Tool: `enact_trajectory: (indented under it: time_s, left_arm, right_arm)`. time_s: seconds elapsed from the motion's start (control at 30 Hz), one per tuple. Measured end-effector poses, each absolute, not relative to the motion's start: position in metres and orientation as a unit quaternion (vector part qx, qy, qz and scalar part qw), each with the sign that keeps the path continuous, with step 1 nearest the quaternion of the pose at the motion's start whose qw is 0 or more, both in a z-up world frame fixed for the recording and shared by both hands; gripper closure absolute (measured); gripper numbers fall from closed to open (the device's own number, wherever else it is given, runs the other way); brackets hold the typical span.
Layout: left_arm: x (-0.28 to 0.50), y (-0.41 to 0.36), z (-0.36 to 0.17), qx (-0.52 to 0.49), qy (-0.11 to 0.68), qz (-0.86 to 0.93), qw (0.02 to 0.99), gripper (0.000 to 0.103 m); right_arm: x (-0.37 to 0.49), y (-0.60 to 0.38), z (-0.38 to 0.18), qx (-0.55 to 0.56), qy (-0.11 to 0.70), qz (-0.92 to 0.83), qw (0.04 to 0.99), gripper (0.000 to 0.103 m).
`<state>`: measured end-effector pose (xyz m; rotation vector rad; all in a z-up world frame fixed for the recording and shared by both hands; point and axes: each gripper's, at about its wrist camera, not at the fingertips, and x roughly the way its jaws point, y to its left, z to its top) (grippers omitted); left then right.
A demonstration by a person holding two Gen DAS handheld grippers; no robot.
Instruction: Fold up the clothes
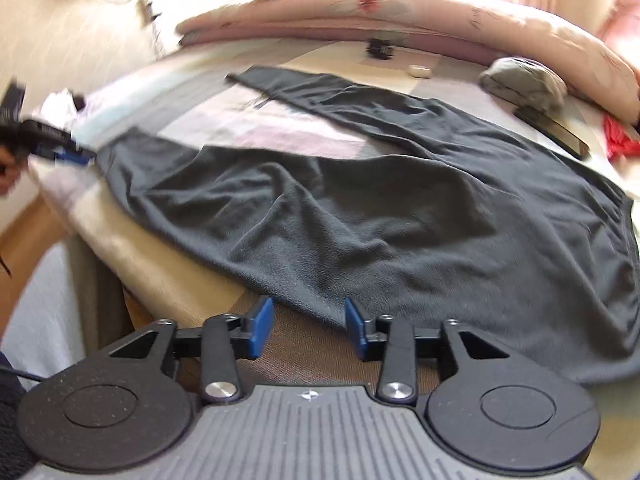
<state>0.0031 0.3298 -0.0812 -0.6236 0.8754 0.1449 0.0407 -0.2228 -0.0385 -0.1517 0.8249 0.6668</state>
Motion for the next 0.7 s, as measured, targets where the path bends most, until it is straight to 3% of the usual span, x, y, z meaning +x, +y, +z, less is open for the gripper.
enact_trajectory:
  time_s: [0.27,0.57,0.63,0.7]
  left_arm:
    - [0.005,0.366,-0.117,-0.438,0.336,0.071,0.831,0.058]
    - [0.03,0.355,-0.113,-0.37,0.316,0.081,0.87,0.058]
    - [0.031,0.35,-0.111,-0.349,0.322,0.101,0.874,0.067]
    - [0.032,0.344,-0.108,-0.327,0.329,0.122,0.877,0.09]
  right_arm:
    - [0.04,-0.231,-0.032,-0.012,0.385,0.298,0.873,0.049]
    - [0.048,-0.236,-0.025,0.033,0.372,0.281,0.884,0.046]
    - [0.048,-0.238,-0.027,0.042,0.373,0.276,0.885,0.045]
    - [0.048,-0.24,-0.03,0.048,0.376,0.271,0.885,0.045]
